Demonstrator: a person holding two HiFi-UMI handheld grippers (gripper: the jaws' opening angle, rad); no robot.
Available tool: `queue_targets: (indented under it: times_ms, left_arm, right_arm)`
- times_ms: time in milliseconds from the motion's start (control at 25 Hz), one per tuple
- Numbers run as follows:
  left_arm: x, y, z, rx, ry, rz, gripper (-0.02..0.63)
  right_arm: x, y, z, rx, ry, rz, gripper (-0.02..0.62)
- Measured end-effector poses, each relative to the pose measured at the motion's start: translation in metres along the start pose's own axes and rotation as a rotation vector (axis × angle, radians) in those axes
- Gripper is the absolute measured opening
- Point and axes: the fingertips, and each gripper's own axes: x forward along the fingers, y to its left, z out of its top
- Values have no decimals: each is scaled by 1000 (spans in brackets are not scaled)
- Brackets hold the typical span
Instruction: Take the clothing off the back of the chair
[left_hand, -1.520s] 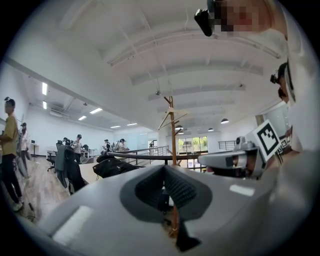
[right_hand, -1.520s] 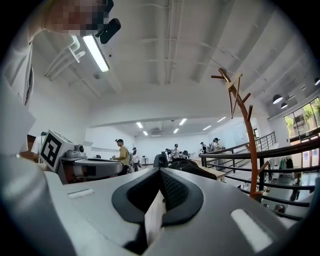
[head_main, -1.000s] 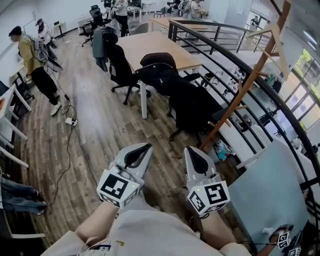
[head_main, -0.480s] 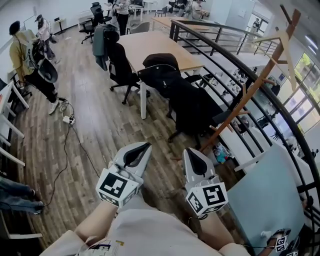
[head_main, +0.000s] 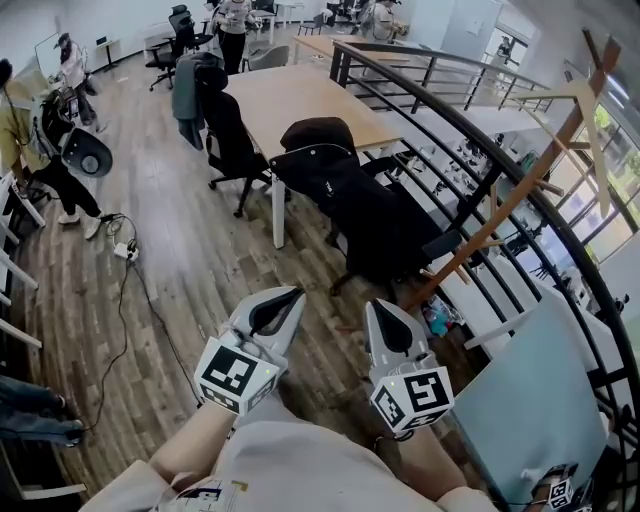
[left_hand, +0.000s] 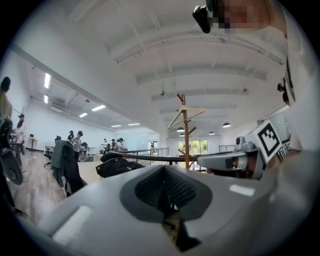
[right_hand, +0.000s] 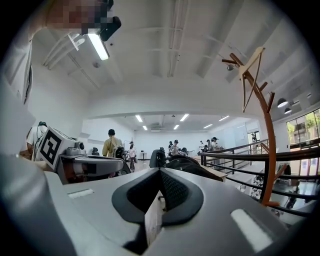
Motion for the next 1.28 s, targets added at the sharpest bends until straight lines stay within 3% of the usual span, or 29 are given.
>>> queue_targets:
  times_ms: [280, 800, 1280]
  left_arm:
    - [46, 68, 4, -15, 9, -26, 0]
    - [127, 205, 27, 2, 19, -136, 0]
    - [181, 253, 36, 28, 20, -262, 0]
  right_arm:
    - [74, -9, 9, -70, 28, -32, 0]
    - [227, -25, 34, -49, 35, -112, 0]
    - [286, -61, 51, -4, 8, -242, 0]
